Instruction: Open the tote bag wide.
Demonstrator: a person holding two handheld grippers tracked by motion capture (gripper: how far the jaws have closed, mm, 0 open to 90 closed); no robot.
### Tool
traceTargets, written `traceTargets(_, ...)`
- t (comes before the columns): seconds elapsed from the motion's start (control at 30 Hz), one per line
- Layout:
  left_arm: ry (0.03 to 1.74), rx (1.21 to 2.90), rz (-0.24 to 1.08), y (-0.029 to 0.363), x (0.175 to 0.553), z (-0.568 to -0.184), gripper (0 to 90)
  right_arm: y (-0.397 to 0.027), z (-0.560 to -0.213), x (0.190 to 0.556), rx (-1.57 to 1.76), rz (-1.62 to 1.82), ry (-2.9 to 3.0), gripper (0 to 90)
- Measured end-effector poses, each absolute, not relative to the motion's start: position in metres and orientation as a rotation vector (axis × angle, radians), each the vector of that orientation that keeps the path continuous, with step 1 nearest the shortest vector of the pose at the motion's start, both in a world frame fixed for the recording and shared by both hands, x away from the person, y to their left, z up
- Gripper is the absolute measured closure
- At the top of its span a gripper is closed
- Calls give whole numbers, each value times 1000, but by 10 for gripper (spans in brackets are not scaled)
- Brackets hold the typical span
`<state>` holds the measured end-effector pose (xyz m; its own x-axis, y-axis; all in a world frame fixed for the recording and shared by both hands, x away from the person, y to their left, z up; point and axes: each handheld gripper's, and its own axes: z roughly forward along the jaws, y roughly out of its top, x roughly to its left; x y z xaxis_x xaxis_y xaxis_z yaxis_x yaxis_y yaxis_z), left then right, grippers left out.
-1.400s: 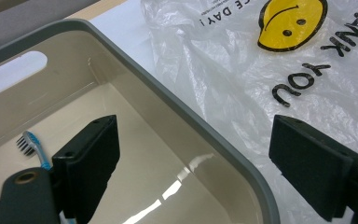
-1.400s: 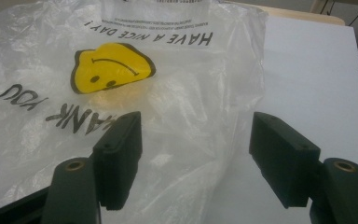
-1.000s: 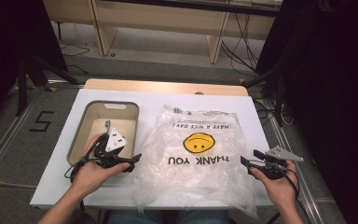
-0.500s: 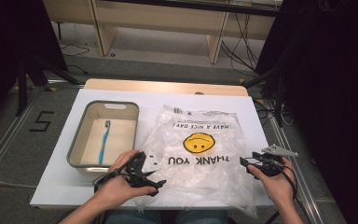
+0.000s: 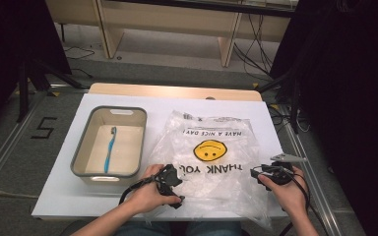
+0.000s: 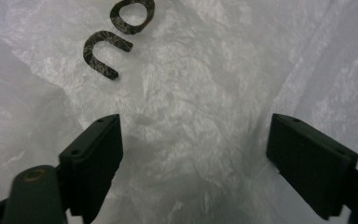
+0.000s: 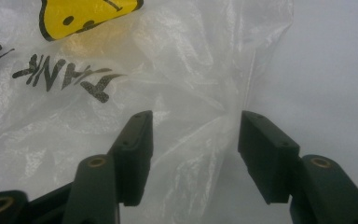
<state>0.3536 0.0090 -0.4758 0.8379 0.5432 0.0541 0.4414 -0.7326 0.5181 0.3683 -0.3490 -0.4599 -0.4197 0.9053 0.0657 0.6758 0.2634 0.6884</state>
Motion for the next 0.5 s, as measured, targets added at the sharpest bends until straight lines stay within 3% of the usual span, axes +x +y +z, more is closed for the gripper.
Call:
traceTargets(0.27,770,2504,191,8,361,-473,387,-350,-466,371,1472,869,2266,672)
traceTargets(0.5,754,2543,194,6,368,-469,677,-346,-470,374,1497,830,2326,877)
